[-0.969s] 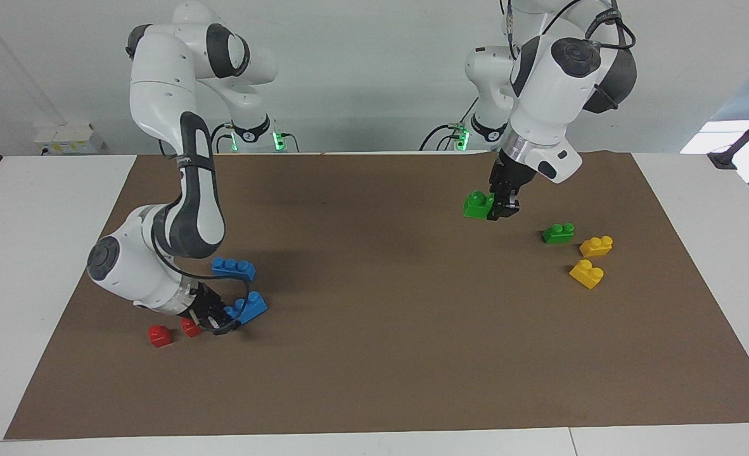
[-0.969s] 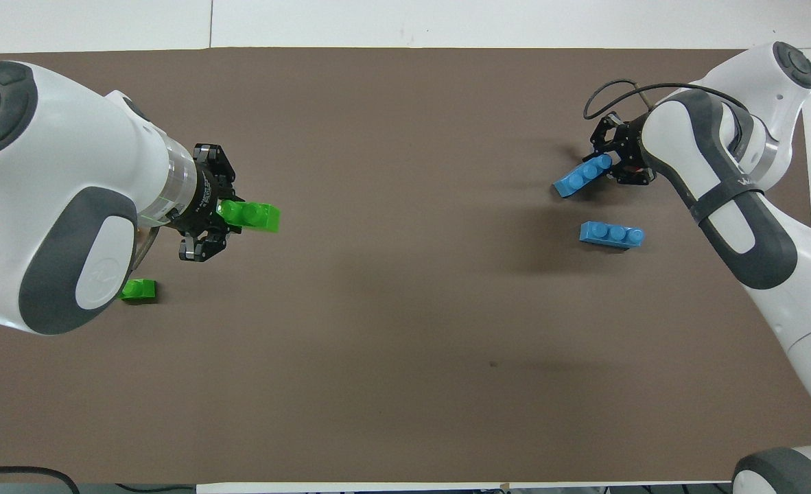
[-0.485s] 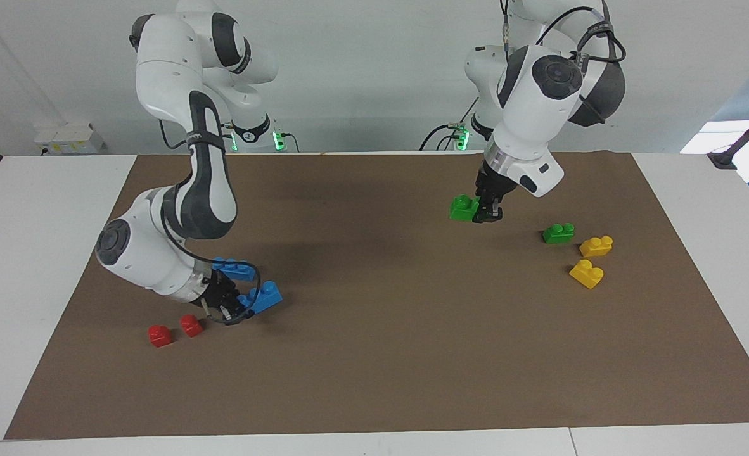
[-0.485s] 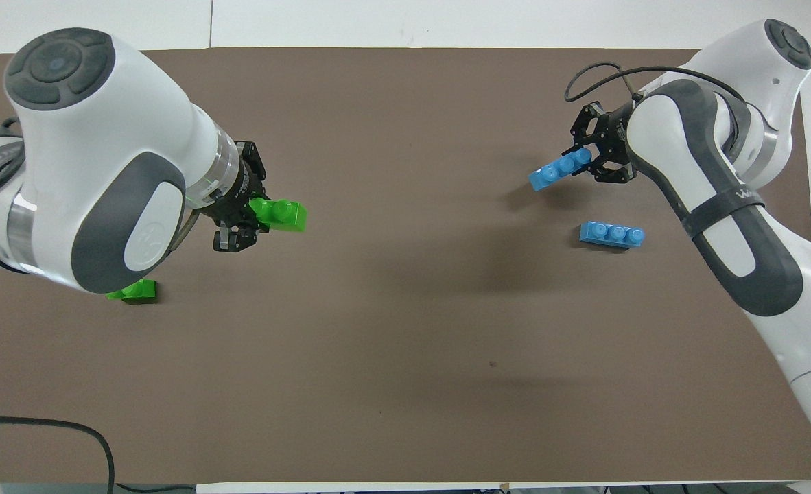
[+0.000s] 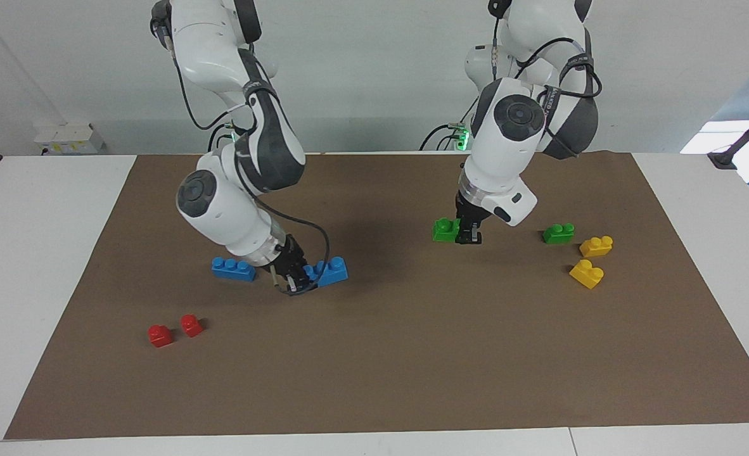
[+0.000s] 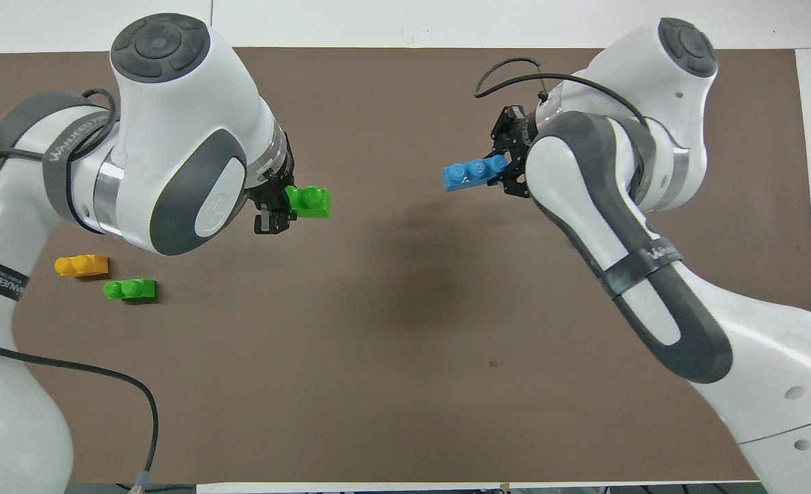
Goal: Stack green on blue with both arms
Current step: 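Carry the green brick and blue brick toward each other at table center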
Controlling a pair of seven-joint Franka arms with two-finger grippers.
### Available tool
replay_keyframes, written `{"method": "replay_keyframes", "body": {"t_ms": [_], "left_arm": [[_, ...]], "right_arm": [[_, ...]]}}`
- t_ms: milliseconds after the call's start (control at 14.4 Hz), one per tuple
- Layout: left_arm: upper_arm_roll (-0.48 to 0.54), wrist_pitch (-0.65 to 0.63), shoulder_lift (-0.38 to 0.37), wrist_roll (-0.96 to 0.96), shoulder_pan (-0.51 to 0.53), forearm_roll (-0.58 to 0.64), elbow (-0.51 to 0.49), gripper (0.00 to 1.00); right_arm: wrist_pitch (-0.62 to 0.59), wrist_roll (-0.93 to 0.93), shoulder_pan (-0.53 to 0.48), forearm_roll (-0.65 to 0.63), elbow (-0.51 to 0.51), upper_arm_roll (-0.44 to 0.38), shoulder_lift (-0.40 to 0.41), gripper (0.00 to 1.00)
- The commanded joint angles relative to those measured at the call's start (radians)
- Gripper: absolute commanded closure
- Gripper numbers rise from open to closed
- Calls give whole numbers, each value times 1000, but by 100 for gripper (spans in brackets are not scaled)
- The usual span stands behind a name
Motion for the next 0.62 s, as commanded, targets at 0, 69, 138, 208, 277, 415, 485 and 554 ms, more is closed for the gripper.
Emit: {"method": "replay_keyframes", "body": {"t_ms": [0, 69, 138, 208, 277, 415, 485, 554], "left_arm": [[15, -19, 10, -46, -16, 21, 34, 100], [15, -16, 10, -49, -17, 23, 32, 100], [15, -6, 10, -55, -19, 24, 29, 100], [15, 12, 10, -81, -20, 26, 27, 100], [15, 46, 10, -117, -20, 30, 20, 100], [15, 113, 1, -176, -31, 62, -23, 100], [14, 130, -1, -193, -35, 66, -34, 100], [15, 148, -2, -194, -54, 72, -42, 100]], "right_arm": [[157, 114, 75, 21, -132, -4, -43, 100], [217, 142, 87, 22, -171, -3, -51, 100], [249, 158, 93, 22, -191, -3, -54, 100], [268, 159, 95, 22, -208, -3, -54, 100], [285, 159, 95, 22, -228, -1, -54, 100], [341, 159, 106, 24, -271, 5, -56, 100], [351, 161, 110, 25, -279, 5, -56, 100], [355, 170, 112, 38, -286, 6, -53, 100]]}}
